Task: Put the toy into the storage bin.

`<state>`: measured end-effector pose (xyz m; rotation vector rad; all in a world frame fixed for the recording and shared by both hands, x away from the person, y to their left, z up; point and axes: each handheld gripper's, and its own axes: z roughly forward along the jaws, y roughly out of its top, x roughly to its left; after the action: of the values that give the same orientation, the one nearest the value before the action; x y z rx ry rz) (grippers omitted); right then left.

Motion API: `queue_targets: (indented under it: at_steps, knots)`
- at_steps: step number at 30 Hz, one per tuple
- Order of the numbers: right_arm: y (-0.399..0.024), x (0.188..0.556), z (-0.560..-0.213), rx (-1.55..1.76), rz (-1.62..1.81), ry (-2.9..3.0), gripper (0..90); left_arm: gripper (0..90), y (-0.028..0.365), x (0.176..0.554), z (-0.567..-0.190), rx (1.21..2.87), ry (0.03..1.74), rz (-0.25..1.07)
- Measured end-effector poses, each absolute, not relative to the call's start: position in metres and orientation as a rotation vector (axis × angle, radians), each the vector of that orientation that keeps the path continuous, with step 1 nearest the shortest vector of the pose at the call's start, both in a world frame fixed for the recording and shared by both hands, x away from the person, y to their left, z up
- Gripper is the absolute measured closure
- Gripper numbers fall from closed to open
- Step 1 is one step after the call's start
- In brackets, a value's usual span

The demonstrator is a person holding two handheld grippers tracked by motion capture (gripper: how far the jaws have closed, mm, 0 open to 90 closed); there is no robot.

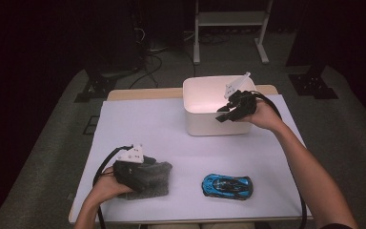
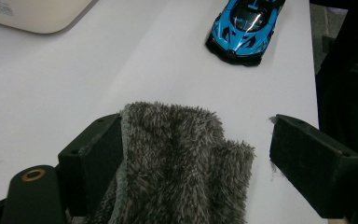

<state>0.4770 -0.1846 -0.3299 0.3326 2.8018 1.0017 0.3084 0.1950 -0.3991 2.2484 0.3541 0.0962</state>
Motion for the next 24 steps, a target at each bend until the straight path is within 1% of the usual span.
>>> queue_targets:
  at_steps: [2, 5, 11, 14, 24]
  knots:
    - [-0.1840, 0.4770, -0.3299, 0.332, 0.989, 2.801, 71.7, 16.9, 0.1953, 0.3083, -0.3989, 2.253, 0.351, 0.099]
    - [-0.1833, 0.4769, -0.3299, 0.315, 0.966, 2.810, 76.6, 16.9, 0.1958, 0.3085, -0.3985, 2.252, 0.350, 0.099]
    - [-0.1831, 0.4785, -0.3284, 0.323, 0.959, 2.837, 78.4, 16.9, 0.1959, 0.3086, -0.3985, 2.251, 0.351, 0.098]
    - [-0.1831, 0.4782, -0.3278, 0.311, 0.967, 2.859, 80.7, 16.9, 0.1956, 0.3076, -0.3976, 2.244, 0.345, 0.098]
    - [-0.1813, 0.4742, -0.3269, 0.300, 0.952, 2.881, 82.8, 16.8, 0.1956, 0.3072, -0.3971, 2.244, 0.343, 0.102]
